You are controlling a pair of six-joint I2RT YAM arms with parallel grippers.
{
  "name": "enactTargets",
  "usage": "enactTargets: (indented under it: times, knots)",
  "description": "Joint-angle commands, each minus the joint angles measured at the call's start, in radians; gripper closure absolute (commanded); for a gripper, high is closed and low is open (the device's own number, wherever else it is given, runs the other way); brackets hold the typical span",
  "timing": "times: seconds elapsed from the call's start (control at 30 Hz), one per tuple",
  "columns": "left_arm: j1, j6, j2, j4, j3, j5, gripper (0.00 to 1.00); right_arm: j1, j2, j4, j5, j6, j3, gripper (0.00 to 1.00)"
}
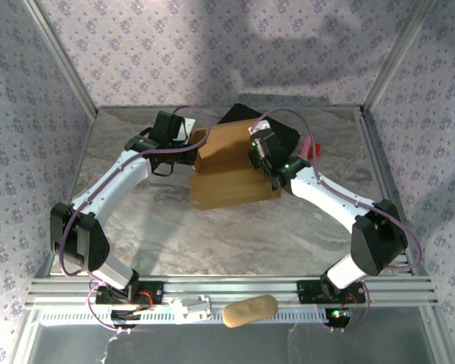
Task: Fold the paper box
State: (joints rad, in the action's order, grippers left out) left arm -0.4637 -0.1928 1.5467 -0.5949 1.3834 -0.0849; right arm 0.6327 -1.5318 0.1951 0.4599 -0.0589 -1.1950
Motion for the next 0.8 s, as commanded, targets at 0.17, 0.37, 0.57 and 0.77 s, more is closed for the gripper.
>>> enactTargets:
  times: [0.17, 0.37, 0.57, 0.77]
  knots:
    - [-0.022, 0.013, -0.011, -0.001, 0.036, -0.028, 1.00, -0.005, -0.016, -0.002, 0.067, 0.008, -0.062, 0.94]
    - [-0.029, 0.013, -0.009, -0.005, 0.040, -0.021, 1.00, 0.011, -0.019, -0.011, 0.158, -0.003, -0.056, 1.00]
    - [-0.034, 0.015, -0.009, -0.009, 0.043, -0.015, 1.00, 0.013, -0.016, -0.007, 0.215, 0.000, -0.065, 1.00]
    - [-0.036, 0.013, -0.007, -0.010, 0.050, -0.015, 1.00, 0.007, -0.023, 0.002, 0.215, -0.012, -0.081, 0.72]
